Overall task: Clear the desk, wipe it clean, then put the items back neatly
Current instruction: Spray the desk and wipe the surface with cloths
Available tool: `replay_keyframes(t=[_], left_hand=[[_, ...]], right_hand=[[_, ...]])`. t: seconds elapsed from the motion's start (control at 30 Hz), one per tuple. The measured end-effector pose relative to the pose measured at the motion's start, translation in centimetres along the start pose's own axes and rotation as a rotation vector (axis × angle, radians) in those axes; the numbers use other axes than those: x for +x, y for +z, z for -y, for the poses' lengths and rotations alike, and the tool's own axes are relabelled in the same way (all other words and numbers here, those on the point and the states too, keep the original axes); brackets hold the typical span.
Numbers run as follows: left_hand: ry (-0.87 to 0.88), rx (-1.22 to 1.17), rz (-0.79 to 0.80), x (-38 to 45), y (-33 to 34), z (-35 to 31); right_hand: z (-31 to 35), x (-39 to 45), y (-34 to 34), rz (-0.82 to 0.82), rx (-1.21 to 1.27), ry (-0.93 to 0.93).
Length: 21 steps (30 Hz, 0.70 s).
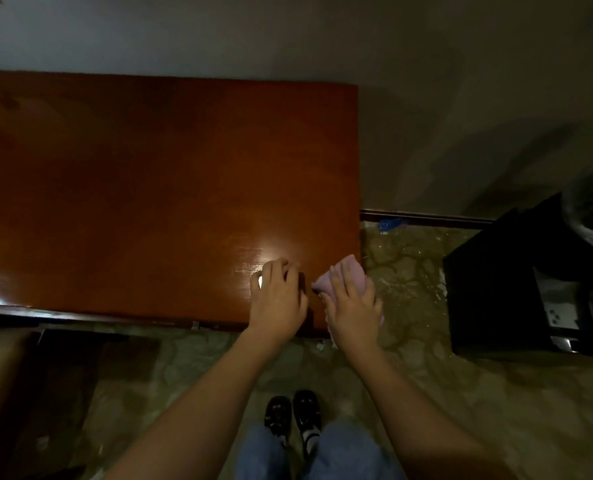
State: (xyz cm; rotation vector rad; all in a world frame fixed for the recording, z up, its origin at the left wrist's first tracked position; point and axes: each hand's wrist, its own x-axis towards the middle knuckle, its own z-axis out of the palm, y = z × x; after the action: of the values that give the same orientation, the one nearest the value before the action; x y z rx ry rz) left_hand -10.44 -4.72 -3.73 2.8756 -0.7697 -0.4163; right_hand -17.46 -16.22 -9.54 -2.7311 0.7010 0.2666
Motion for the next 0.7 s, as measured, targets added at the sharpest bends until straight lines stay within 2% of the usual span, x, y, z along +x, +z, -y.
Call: replay_keyframes(t=[0.13, 0.27, 0.4, 0.5, 0.7], left_hand=[[0.024, 0.014, 0.030, 0.3, -0.1, -0.1], [0.090, 0.018, 0.018, -0.3, -1.0, -1.1], [0.164, 0.019, 0.000, -0.1, -3.1, -1.9], [0.257, 0.024, 0.017, -0.1, -5.4, -3.2], [0.511, 0.050, 0.016, -1.7, -8.4, -9.0]], right_hand=[[-0.7, -1.2, -0.3, -0.060, 0.147, 0.068], [-2.5, -2.1, -0.7, -0.098, 0.120, 0.044], [-3.6, -3.8, -3.9, -0.205, 0.112, 0.063], [-4.1, -5.5, -6.7, -0.253, 0.125, 0.114], [-6.3, -10.6, -12.1, -0.476, 0.083, 0.214]])
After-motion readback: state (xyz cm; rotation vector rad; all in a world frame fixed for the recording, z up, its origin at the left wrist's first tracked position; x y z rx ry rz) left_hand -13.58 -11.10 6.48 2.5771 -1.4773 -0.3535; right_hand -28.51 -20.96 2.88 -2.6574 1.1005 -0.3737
